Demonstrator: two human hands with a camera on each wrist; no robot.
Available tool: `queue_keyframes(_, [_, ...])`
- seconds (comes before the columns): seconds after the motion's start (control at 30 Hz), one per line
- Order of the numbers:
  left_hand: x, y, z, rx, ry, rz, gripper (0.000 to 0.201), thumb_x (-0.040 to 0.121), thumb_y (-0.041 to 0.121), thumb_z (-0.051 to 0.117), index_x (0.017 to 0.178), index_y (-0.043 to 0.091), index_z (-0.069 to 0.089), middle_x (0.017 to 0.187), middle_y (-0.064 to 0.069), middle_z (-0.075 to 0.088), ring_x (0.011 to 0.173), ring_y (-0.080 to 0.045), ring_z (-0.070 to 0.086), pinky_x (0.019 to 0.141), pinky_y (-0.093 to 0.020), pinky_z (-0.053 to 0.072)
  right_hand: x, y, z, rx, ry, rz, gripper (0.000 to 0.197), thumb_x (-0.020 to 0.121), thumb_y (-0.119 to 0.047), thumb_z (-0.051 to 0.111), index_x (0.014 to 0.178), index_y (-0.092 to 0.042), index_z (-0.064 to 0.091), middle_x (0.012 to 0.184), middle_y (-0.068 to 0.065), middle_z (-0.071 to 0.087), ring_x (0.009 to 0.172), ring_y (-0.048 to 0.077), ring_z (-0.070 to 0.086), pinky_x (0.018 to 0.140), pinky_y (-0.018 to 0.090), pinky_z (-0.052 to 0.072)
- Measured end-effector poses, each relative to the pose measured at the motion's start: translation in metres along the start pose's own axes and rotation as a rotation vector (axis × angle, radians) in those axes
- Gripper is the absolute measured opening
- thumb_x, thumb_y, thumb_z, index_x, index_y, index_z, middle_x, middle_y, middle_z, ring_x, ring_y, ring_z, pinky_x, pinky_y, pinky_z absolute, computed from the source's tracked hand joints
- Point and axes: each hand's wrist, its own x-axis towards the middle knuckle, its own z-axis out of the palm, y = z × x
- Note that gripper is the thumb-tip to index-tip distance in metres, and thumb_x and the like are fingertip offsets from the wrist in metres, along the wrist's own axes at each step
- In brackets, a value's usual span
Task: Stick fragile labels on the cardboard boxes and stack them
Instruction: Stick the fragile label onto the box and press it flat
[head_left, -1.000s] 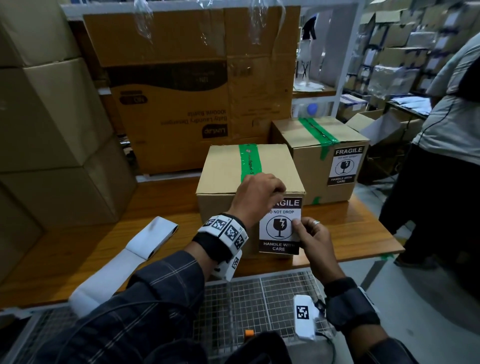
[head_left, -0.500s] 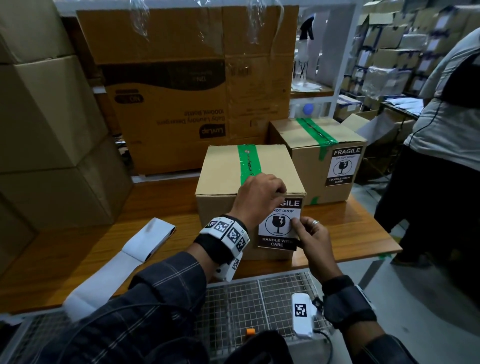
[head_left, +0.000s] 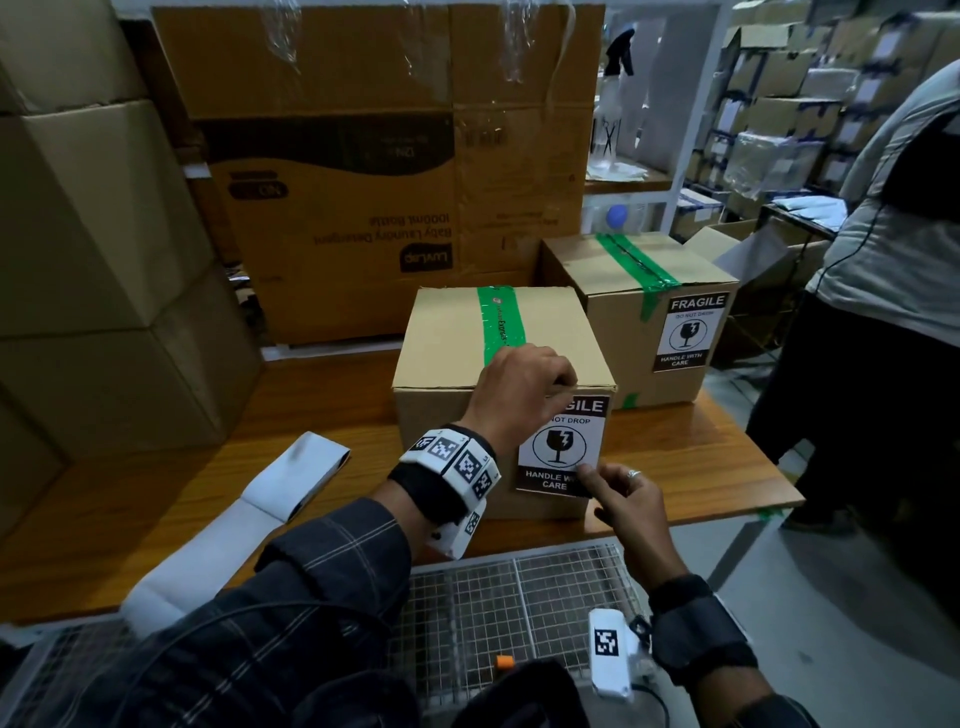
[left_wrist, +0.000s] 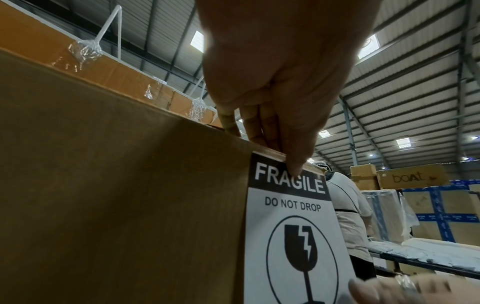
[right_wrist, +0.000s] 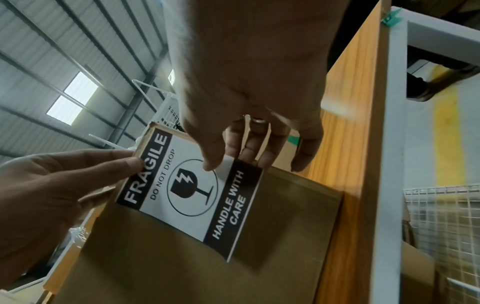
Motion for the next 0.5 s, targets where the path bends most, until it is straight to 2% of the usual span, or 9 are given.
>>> queue_keyframes(0.1, [0.001,-0.001,0.0,0.002,-0.006,0.002,0.012,0.089,0.023,0.077,0.099,0.017,0.076,0.099,0.003,0.074,0.096,-0.018,0.064,0.097,-0.042,0.047,0.001,0.01,0.003,-0.055,-0.001,-0.001,0.019,0.095,-0.018,0.07,0.112,-0.009,0.069,0.105,0.003,0.076,0.096,0.009,0.07,0.065,0.013,0.05])
queue_keyframes(0.2, [0.0,-0.002,0.0,-0.003,-0.006,0.003,0.012,0.088,0.023,0.077,0.099,0.018,0.076,0.099,0.003,0.074,0.095,-0.017,0.064,0.097,-0.042,0.047,0.005,0.016,0.003,-0.052,0.045,0.009,0.015,0.095,-0.017,0.069,0.107,-0.007,0.07,0.104,0.006,0.075,0.098,0.015,0.068,0.07,0.02,0.047])
queue_keyframes(0.3, [0.0,-0.002,0.001,-0.004,-0.004,-0.002,0.012,0.088,0.024,0.078,0.099,0.018,0.076,0.098,0.004,0.074,0.094,-0.017,0.064,0.097,-0.043,0.047,0.008,0.018,0.003,-0.028,0.063,0.031,0.008,0.096,-0.016,0.069,0.101,-0.01,0.07,0.102,0.005,0.074,0.098,0.014,0.067,0.074,0.026,0.047])
queue_keyframes(0.5, [0.001,-0.003,0.002,-0.005,-0.002,0.003,0.012,0.088,0.024,0.078,0.098,0.018,0.076,0.098,0.004,0.074,0.094,-0.016,0.064,0.098,-0.043,0.047,0.013,0.026,0.002,-0.059,0.097,0.042,0.009,0.095,-0.017,0.07,0.095,-0.008,0.071,0.096,0.008,0.074,0.092,0.019,0.067,0.074,0.032,0.05])
